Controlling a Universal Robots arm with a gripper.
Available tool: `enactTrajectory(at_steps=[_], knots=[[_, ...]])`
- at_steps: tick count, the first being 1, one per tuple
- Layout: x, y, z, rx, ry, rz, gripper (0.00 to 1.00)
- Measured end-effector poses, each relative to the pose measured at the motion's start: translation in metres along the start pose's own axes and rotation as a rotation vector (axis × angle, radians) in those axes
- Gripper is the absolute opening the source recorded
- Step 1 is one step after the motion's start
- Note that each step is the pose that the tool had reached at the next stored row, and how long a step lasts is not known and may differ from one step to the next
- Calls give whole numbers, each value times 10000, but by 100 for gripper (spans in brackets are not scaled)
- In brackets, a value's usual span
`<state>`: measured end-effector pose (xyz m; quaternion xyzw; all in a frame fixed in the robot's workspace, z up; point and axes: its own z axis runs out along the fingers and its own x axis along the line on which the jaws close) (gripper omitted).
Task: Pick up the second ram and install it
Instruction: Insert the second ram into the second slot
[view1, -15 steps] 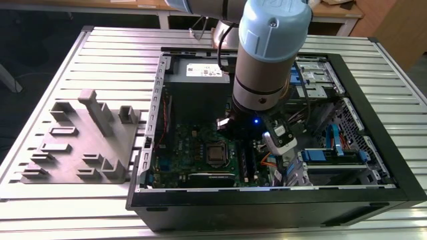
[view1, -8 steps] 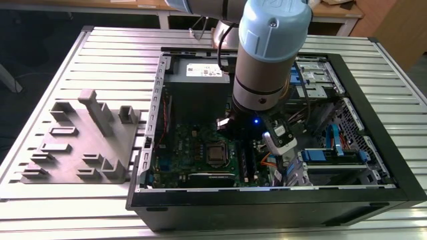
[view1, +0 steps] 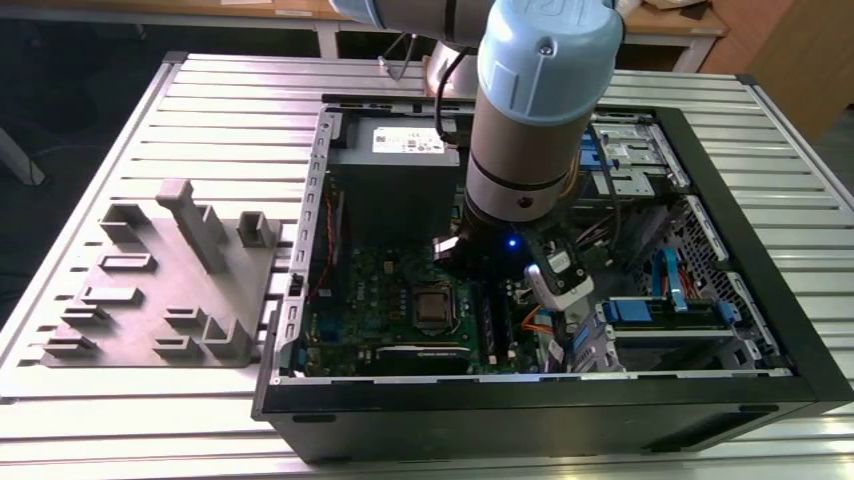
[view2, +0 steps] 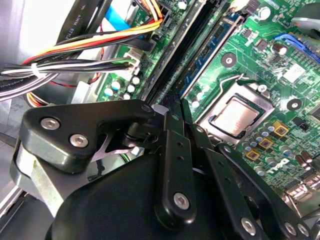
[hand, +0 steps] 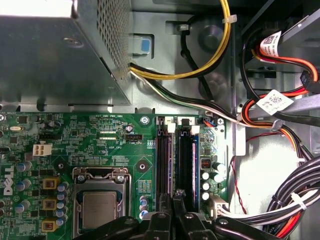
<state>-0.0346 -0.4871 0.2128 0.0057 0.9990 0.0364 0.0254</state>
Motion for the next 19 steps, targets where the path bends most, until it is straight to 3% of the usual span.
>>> enactTrajectory(at_steps=[10,11,13,19], knots=[[1,-1,15,1,0,0,10],[1,-1,14,-12,1,1,10],[2,-2,14,-126,1,7,10],[1,-1,15,-148,0,8,10]])
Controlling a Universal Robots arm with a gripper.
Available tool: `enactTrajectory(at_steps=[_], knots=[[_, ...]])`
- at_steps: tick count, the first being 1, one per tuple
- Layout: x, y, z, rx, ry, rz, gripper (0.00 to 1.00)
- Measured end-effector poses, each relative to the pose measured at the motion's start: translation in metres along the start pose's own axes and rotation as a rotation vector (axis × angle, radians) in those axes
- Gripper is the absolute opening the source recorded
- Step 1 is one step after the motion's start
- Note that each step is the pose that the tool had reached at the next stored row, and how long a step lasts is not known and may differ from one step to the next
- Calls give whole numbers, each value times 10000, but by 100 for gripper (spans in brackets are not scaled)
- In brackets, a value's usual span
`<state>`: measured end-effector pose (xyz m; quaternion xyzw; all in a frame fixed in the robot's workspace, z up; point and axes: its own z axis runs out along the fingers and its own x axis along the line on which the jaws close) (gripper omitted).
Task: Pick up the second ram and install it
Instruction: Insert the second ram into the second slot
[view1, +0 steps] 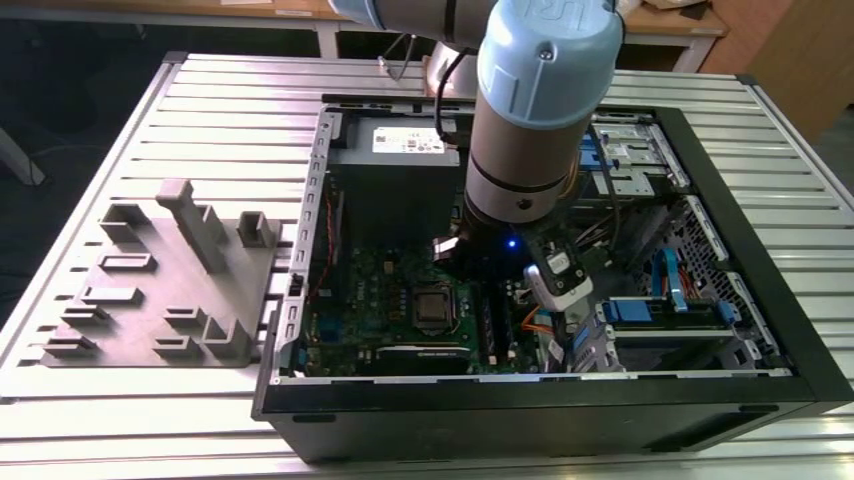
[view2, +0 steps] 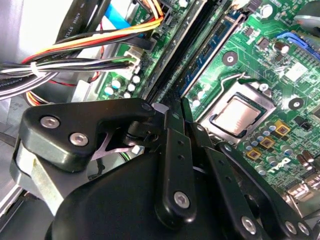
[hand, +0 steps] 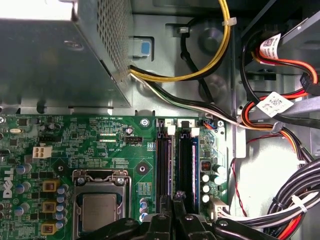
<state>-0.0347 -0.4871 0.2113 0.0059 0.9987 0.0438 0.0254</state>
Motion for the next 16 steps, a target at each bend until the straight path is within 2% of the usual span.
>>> enactTrajectory(at_steps=[4,5,10,13,16], knots=[[0,2,6,-15,-3,1,11],[0,1,5,-13,-4,0,18],[0,0,-4,-1,1,0,18],[-4,8,-84,5,0,0,18],[-11,19,-208,6,0,0,18]])
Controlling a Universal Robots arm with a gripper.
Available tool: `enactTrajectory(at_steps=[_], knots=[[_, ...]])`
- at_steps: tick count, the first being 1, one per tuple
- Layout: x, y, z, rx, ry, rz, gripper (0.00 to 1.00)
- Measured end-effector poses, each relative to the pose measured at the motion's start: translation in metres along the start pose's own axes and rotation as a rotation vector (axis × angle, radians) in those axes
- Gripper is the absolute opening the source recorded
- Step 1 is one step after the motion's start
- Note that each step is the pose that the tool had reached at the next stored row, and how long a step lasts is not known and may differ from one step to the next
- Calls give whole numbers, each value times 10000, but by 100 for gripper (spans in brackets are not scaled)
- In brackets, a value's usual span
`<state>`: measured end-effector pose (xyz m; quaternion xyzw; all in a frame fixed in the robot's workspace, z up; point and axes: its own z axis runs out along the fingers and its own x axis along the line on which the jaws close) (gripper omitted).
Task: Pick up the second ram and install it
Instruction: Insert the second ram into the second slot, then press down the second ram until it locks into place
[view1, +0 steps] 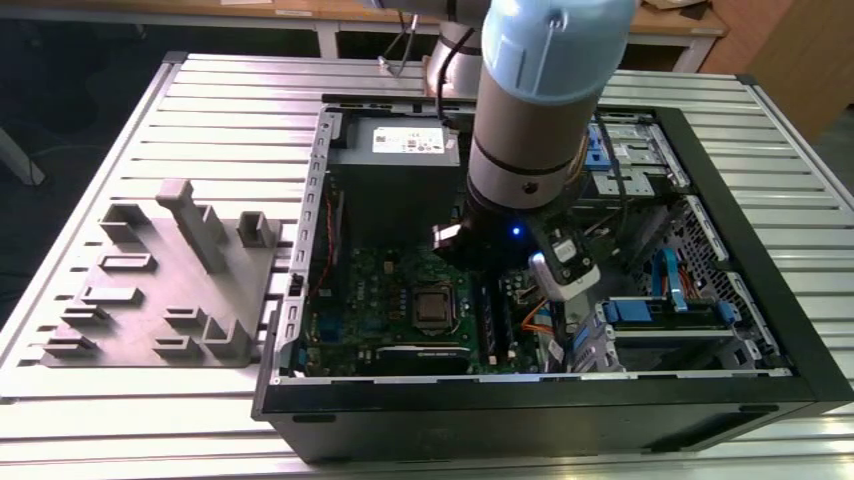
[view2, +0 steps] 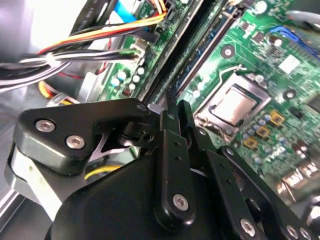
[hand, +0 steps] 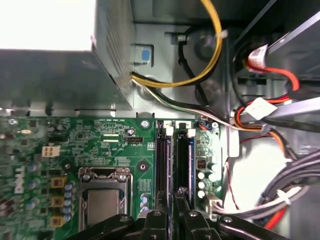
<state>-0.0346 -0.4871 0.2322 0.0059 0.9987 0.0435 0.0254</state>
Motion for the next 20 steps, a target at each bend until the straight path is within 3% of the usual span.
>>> enactTrajectory(at_steps=[3,9,13,20], knots=[[-5,10,-110,0,-1,0,18],[-5,10,-112,2,0,0,18],[-6,10,-112,3,0,-1,7],[-5,10,-112,10,0,-1,7]])
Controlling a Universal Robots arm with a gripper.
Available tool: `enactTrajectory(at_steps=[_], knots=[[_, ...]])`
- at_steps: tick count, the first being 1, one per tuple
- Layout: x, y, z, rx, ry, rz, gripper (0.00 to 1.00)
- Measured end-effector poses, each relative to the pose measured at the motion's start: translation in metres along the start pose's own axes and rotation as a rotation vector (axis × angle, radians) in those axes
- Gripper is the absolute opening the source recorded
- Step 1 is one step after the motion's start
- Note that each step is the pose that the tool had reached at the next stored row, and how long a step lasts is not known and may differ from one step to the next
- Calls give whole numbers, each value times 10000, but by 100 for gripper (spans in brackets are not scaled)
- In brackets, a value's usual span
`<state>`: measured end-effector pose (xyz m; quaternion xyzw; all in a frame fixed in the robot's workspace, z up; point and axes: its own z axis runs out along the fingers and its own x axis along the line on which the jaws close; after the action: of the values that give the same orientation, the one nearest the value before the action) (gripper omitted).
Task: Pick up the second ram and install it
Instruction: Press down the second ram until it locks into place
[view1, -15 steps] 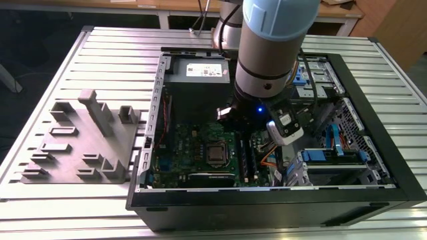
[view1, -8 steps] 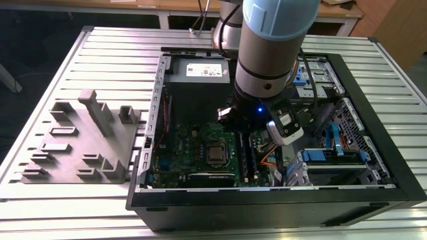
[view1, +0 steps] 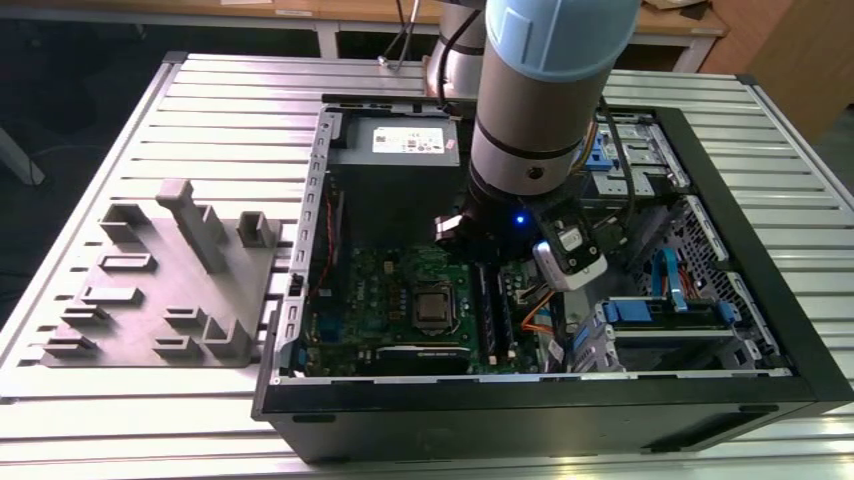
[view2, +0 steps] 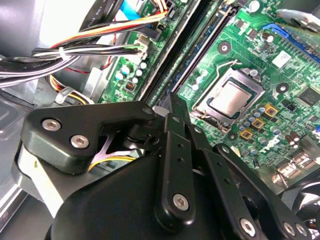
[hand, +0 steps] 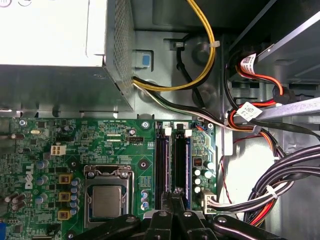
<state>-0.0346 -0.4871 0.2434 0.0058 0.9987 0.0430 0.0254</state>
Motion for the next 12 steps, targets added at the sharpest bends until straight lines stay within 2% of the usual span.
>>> enactTrajectory(at_steps=[7,12], knots=[[0,8,2,-10,1,1,7],[1,59,12,-24,0,2,7]])
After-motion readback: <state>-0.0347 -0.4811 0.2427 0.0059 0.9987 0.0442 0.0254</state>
